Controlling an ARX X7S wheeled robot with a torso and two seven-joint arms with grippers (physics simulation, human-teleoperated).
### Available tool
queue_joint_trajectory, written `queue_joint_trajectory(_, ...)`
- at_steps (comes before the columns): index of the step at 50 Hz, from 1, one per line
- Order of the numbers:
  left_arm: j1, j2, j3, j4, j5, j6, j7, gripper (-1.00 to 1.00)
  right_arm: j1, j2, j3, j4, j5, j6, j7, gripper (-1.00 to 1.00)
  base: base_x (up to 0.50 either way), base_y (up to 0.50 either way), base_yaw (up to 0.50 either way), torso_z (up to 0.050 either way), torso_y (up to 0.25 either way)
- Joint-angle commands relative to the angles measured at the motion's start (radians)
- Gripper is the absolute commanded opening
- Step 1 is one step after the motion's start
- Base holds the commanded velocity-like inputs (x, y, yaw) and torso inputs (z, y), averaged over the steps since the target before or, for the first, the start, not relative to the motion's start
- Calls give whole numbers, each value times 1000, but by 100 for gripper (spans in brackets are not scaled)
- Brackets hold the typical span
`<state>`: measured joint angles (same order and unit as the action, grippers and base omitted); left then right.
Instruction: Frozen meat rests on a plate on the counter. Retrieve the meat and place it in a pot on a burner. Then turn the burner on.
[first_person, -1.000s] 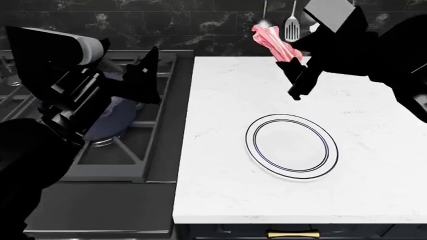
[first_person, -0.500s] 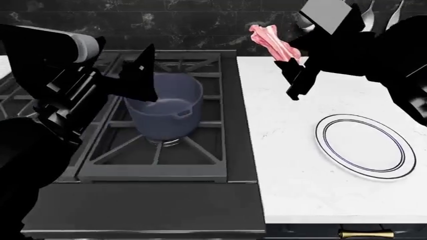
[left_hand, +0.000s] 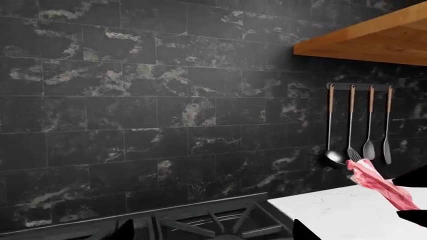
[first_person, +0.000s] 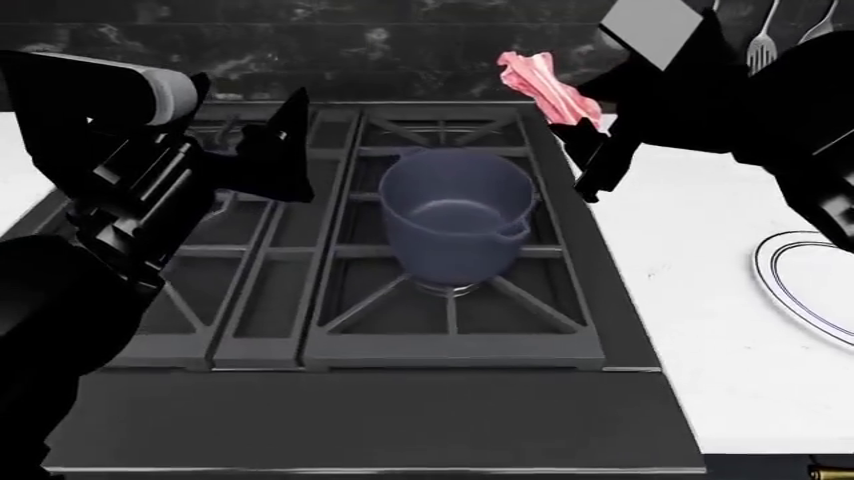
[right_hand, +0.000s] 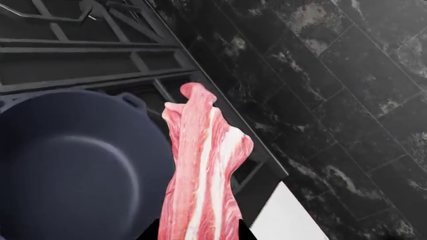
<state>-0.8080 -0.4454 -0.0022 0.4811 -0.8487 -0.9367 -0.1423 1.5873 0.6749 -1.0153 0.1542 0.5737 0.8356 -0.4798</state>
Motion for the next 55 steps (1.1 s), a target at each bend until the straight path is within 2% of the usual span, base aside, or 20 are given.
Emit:
queue_joint_trajectory(1, -3, 0, 5, 2, -7, 0, -4, 100, 8, 6, 8, -2, -15, -3, -1, -100, 94, 203, 0, 0, 0)
queue_joint_trajectory(18, -5, -2, 12, -2, -8, 6, -6, 100, 4, 4, -1, 3, -13, -7, -21, -100, 43, 55, 0, 0, 1)
queue_joint_trajectory(24, -6, -3, 17, -6, -5, 10, -5, 100, 47, -30, -52, 67, -60, -33, -83, -100, 0, 0, 0, 0, 0)
queue_joint_trajectory(30, -3, -6, 20, -15, -1, 20, 3, 100, 135, -110, -145, 221, -141, -94, -214, -100, 0, 0, 0, 3, 2)
queue_joint_trajectory(45, 5, -10, 25, -46, 11, 50, 24, 100, 269, -305, -247, 615, -250, -279, -416, -100, 0, 0, 0, 0, 0)
queue_joint_trajectory(50, -4, -13, 25, -47, 10, 46, 21, 100, 319, -402, -288, 839, -290, -398, -523, -100, 0, 0, 0, 0, 2)
queue_joint_trajectory(55, -12, -14, 28, -55, 17, 50, 18, 100, 372, -540, -340, 1151, -353, -589, -635, -100, 0, 0, 0, 0, 0)
